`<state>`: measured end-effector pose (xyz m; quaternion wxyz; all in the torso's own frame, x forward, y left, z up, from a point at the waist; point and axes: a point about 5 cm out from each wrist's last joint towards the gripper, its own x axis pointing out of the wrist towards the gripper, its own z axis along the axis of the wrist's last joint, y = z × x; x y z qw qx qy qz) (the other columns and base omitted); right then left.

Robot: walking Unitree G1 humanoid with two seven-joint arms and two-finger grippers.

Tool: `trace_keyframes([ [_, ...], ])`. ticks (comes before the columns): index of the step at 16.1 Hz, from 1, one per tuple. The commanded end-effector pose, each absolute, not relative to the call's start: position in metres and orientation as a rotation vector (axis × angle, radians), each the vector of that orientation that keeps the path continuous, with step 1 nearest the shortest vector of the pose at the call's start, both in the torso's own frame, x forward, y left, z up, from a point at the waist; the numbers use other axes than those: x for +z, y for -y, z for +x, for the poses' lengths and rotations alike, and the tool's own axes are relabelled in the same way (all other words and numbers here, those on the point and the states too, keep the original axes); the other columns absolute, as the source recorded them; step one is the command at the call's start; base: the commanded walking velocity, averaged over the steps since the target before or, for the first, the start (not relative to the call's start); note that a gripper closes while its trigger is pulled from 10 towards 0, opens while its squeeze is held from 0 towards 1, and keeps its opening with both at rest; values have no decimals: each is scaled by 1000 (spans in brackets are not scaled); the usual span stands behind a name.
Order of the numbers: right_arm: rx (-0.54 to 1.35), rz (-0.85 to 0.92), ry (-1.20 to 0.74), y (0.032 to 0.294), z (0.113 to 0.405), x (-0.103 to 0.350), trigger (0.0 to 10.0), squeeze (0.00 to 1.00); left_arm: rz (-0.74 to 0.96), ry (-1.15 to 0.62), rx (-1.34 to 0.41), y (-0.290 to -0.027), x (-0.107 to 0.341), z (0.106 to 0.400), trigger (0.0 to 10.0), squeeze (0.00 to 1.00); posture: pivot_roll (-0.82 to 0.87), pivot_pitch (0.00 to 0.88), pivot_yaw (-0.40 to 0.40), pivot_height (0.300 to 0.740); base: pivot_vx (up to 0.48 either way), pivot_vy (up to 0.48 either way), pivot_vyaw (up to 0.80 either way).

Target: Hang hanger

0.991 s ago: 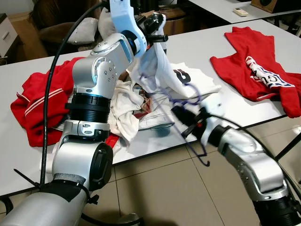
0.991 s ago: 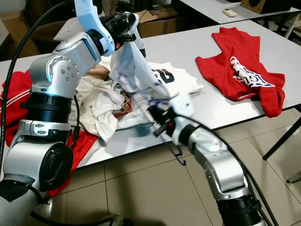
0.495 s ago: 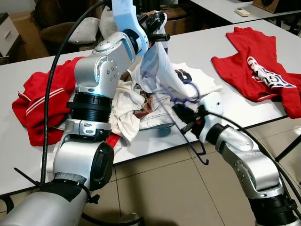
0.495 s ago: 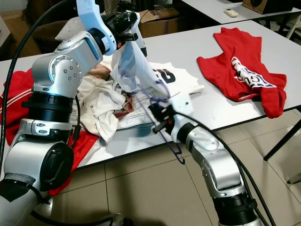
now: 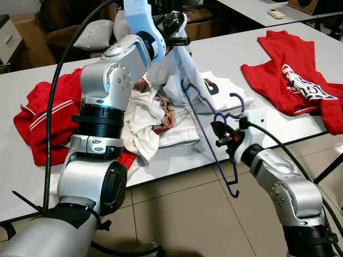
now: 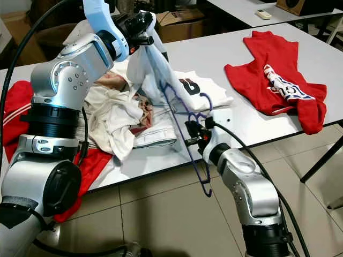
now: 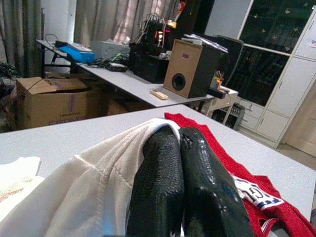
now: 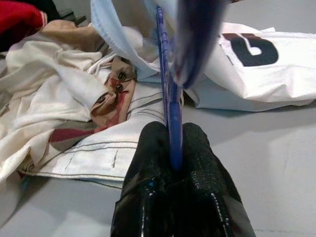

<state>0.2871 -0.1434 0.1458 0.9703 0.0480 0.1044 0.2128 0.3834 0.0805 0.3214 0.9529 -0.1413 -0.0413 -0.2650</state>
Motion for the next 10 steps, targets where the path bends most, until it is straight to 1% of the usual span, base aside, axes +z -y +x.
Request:
trace_keyframes([
  [1, 399, 131, -231, 147, 288, 144, 10000, 0, -262, 129, -538, -82, 335, 380, 392, 0, 88, 0, 100, 740, 0, 0, 0],
  [3, 318, 192, -208, 159, 293, 149, 10000, 0, -223, 125, -529, -83, 333, 380, 902, 0, 90, 0, 99, 740, 0, 0, 0],
  [4, 303, 215, -194, 162, 293, 153, 10000, 0, -215, 124, -522, -84, 332, 380, 941, 0, 89, 0, 100, 740, 0, 0, 0],
  [6, 320, 295, -91, 166, 288, 177, 10000, 0, -216, 115, -510, -84, 329, 381, 2118, 0, 87, 0, 98, 740, 0, 0, 0],
  [7, 328, 324, -70, 165, 287, 181, 10000, 0, -218, 113, -512, -83, 328, 380, 2353, 0, 87, 0, 98, 740, 0, 0, 0],
  [8, 320, 393, -64, 165, 286, 181, 10000, 0, -226, 100, -526, -79, 324, 380, 3020, 0, 81, 0, 101, 740, 0, 0, 0],
  [9, 306, 430, -111, 164, 287, 171, 10000, 0, -229, 77, -538, -73, 319, 380, 4863, 0, 77, 0, 104, 740, 0, 0, 0],
  [10, 300, 430, -161, 163, 288, 160, 10000, 0, -221, 54, -563, -67, 315, 379, 6431, 0, 74, 0, 109, 740, 0, 0, 0],
])
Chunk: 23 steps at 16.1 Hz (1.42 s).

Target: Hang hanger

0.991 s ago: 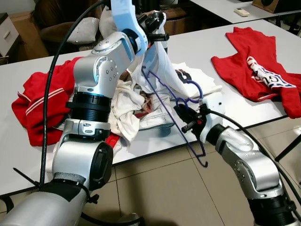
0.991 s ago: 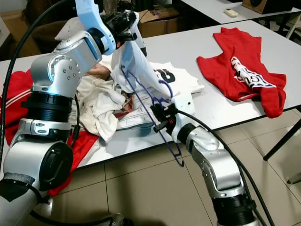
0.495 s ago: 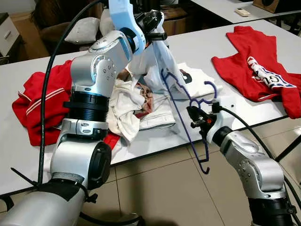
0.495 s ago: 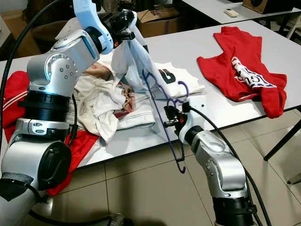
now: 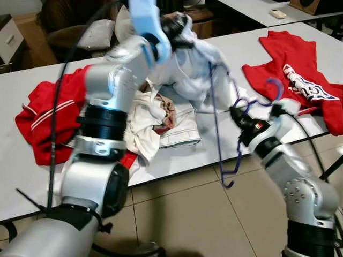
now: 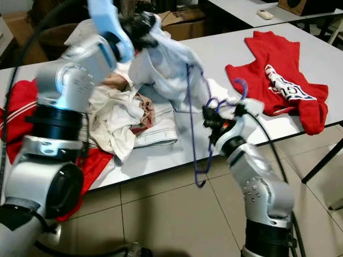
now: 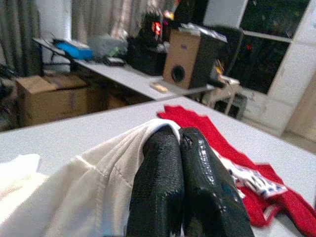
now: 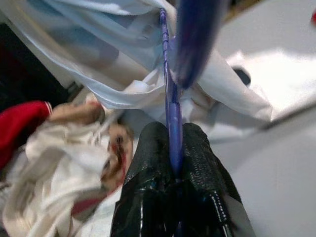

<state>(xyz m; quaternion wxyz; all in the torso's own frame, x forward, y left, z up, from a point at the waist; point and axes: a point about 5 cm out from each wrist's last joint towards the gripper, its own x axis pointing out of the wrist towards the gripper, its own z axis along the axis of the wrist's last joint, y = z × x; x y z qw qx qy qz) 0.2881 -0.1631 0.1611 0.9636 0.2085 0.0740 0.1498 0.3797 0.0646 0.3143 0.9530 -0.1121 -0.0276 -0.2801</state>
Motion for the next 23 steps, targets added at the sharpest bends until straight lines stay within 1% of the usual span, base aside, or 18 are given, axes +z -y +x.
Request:
trace_keyframes([
  [1, 298, 429, -176, 162, 288, 157, 10000, 0, -218, 48, -573, -65, 314, 378, 7373, 0, 74, 0, 109, 740, 0, 0, 0],
  [2, 324, 440, -176, 160, 285, 160, 10000, 0, -145, 31, -578, -64, 308, 378, 10000, 0, 80, 0, 108, 740, 0, 0, 0],
  [4, 319, 447, -179, 162, 281, 162, 10000, 0, -126, -23, -558, -68, 293, 382, 10000, 0, 79, 0, 109, 740, 0, 0, 0],
  [5, 314, 445, -182, 164, 281, 161, 10000, 0, -88, -54, -543, -69, 281, 385, 10000, 0, 82, 0, 107, 740, 0, 0, 0],
  [6, 322, 449, -180, 164, 282, 162, 10000, 0, -68, -79, -515, -71, 271, 389, 10000, 1000, 81, 0, 100, 740, 0, 0, 0],
  [8, 340, 455, -173, 161, 282, 166, 10000, 0, -88, -109, -491, -73, 262, 395, 10000, 1000, 79, 0, 98, 740, 0, 0, 0],
  [10, 364, 459, -173, 157, 280, 168, 10000, 0, -86, -107, -410, -77, 261, 405, 10000, 1000, 76, 0, 90, 740, 0, 0, 0],
  [12, 370, 462, -179, 156, 279, 168, 10000, 0, -53, -121, -389, -78, 261, 413, 10000, 1000, 74, 0, 90, 740, 0, 0, 0],
  [13, 369, 463, -180, 156, 279, 167, 10000, 0, -33, -136, -402, -77, 259, 413, 10000, 1000, 67, 0, 99, 740, 0, 0, 0],
  [15, 355, 466, -172, 158, 279, 168, 10000, 0, 50, -242, -444, -80, 244, 413, 10000, 1000, 64, 0, 106, 740, 0, 0, 0],
  [17, 338, 477, -163, 162, 279, 169, 10000, 0, 46, -284, -471, -87, 231, 413, 10000, 1000, 62, 0, 107, 740, 0, 0, 0],
  [18, 323, 479, -151, 166, 280, 171, 10000, 0, 51, -338, -572, -87, 221, 407, 10000, 1000, 65, 0, 103, 740, 0, 0, 0],
  [19, 318, 479, -146, 169, 280, 172, 10000, 0, 2, -376, -626, -90, 215, 402, 10000, 1000, 69, 0, 99, 740, 0, 0, 0],
  [21, 316, 480, -144, 171, 281, 172, 10000, 0, -124, -375, -636, -102, 213, 399, 10000, 1000, 69, 0, 99, 740, 0, 0, 0],
  [23, 315, 483, -142, 173, 283, 173, 10000, 0, -248, -364, -738, -106, 217, 391, 10000, 1000, 77, 0, 85, 740, 0, 0, 0],
])
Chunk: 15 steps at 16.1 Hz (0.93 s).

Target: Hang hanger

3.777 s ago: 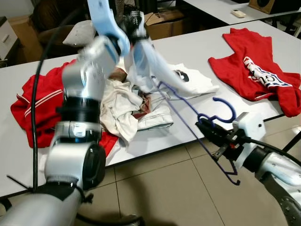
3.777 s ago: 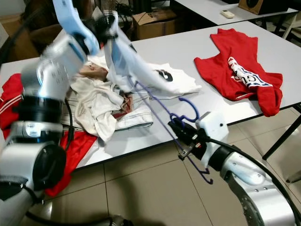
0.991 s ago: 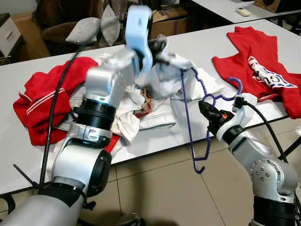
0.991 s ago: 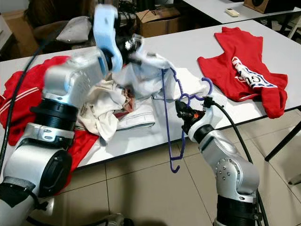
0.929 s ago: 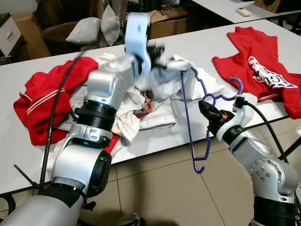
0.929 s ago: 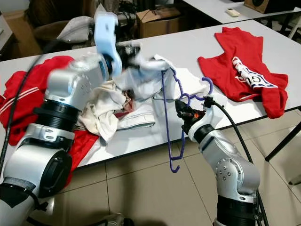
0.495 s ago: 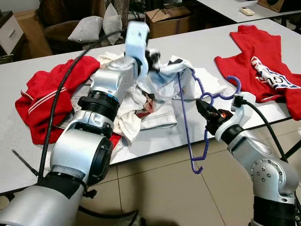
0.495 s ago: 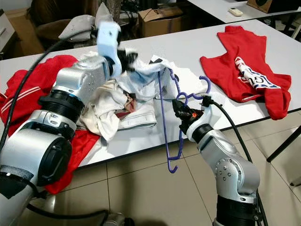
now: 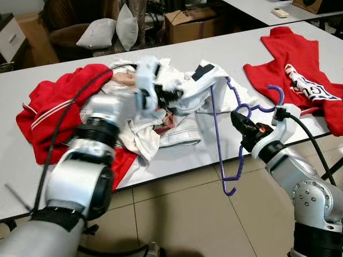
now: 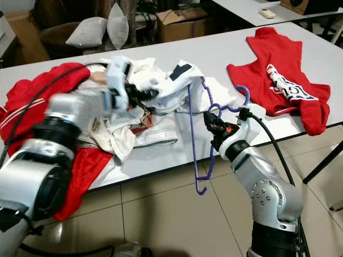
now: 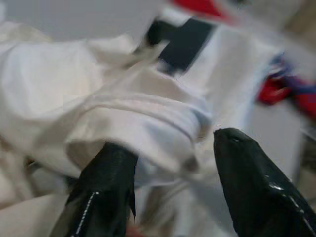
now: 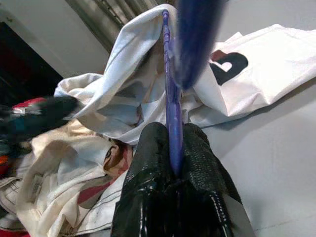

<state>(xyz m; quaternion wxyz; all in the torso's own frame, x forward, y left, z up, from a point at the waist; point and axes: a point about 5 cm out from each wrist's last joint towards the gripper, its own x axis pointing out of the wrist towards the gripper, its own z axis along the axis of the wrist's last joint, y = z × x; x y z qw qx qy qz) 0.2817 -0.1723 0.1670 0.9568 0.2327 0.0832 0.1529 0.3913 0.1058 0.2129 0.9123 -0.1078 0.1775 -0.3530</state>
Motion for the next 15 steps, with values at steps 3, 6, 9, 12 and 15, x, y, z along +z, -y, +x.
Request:
trace_keyframes([
  [3, 315, 486, -130, 175, 286, 177, 10000, 0, -150, -349, -827, -118, 211, 378, 10000, 1000, 77, 0, 83, 740, 0, 0, 0],
  [6, 314, 484, -117, 177, 289, 181, 10000, 0, 124, -301, -971, -129, 197, 356, 10000, 1000, 71, 0, 88, 740, 0, 0, 0],
  [9, 319, 488, -103, 178, 289, 184, 10000, 0, 511, -108, -731, -134, 196, 376, 10000, 1000, 64, 0, 84, 740, 0, 0, 0],
  [12, 323, 496, -99, 178, 290, 185, 10000, 0, 716, 65, -745, -109, 200, 375, 10000, 1000, 61, 0, 81, 740, 0, 0, 0],
  [15, 331, 491, -96, 178, 292, 187, 10000, 0, 843, 111, -816, -87, 181, 373, 10000, 1000, 51, 0, 81, 740, 0, 0, 0],
])
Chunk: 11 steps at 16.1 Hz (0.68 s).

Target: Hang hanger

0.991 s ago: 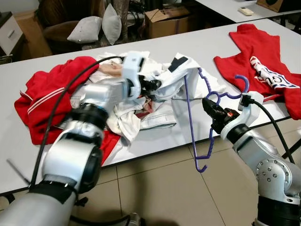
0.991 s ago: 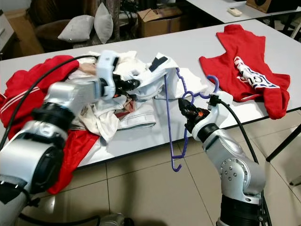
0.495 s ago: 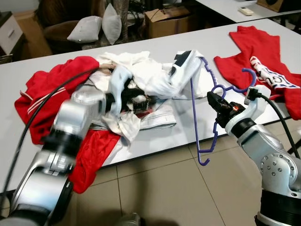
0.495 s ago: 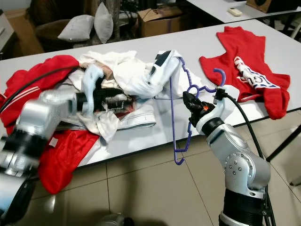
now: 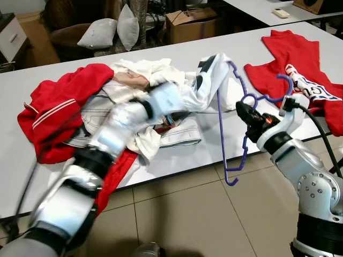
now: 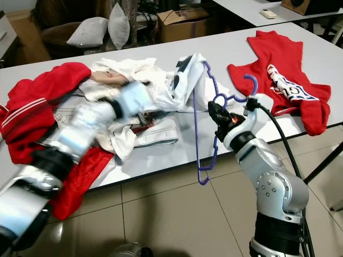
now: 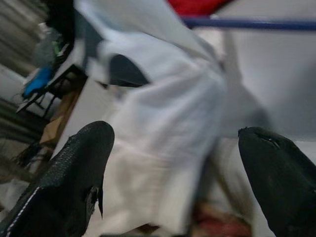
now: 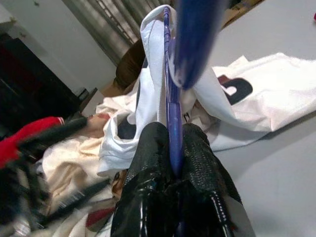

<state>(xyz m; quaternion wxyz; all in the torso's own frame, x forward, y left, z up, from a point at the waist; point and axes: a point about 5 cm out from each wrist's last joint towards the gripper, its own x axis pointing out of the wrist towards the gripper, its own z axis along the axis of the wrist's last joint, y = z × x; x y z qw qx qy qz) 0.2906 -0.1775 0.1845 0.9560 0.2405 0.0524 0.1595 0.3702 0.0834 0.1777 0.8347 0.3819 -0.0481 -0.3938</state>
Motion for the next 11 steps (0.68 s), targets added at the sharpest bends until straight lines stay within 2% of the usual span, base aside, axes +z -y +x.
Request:
trace_keyframes([
  [1, 331, 487, -94, 178, 292, 188, 10000, 0, 880, 97, -845, -85, 174, 372, 10000, 1000, 47, 0, 84, 740, 0, 0, 0],
  [2, 330, 483, -92, 178, 292, 189, 10000, 0, 908, 92, -833, -86, 170, 372, 10000, 1000, 47, 0, 84, 740, 0, 0, 0],
  [3, 330, 484, -91, 178, 292, 189, 10000, 0, 948, 95, -764, -90, 170, 376, 10000, 886, 48, 0, 84, 740, 0, 0, 0],
  [4, 331, 484, -91, 178, 292, 189, 10000, 0, 960, 100, -741, -91, 170, 378, 10000, 886, 48, 0, 84, 740, 0, 0, 0],
  [5, 332, 485, -92, 178, 292, 188, 10000, 0, 956, 107, -677, -95, 172, 382, 10000, 0, 50, 0, 82, 740, 0, 0, 0],
  [8, 335, 490, -97, 177, 291, 187, 10000, 0, 875, 159, -599, -92, 179, 388, 10000, 0, 52, 0, 83, 740, 0, 0, 0],
  [9, 335, 491, -98, 177, 291, 186, 10000, 0, 863, 163, -593, -89, 179, 389, 9098, 0, 51, 0, 85, 740, 0, 0, 0],
  [10, 335, 492, -98, 176, 291, 186, 10000, 0, 834, 163, -580, -86, 179, 390, 4196, 0, 49, 0, 86, 740, 0, 0, 0],
  [11, 335, 493, -98, 177, 291, 186, 10000, 0, 822, 167, -569, -83, 179, 391, 2588, 0, 47, 0, 88, 740, 0, 0, 0],
])
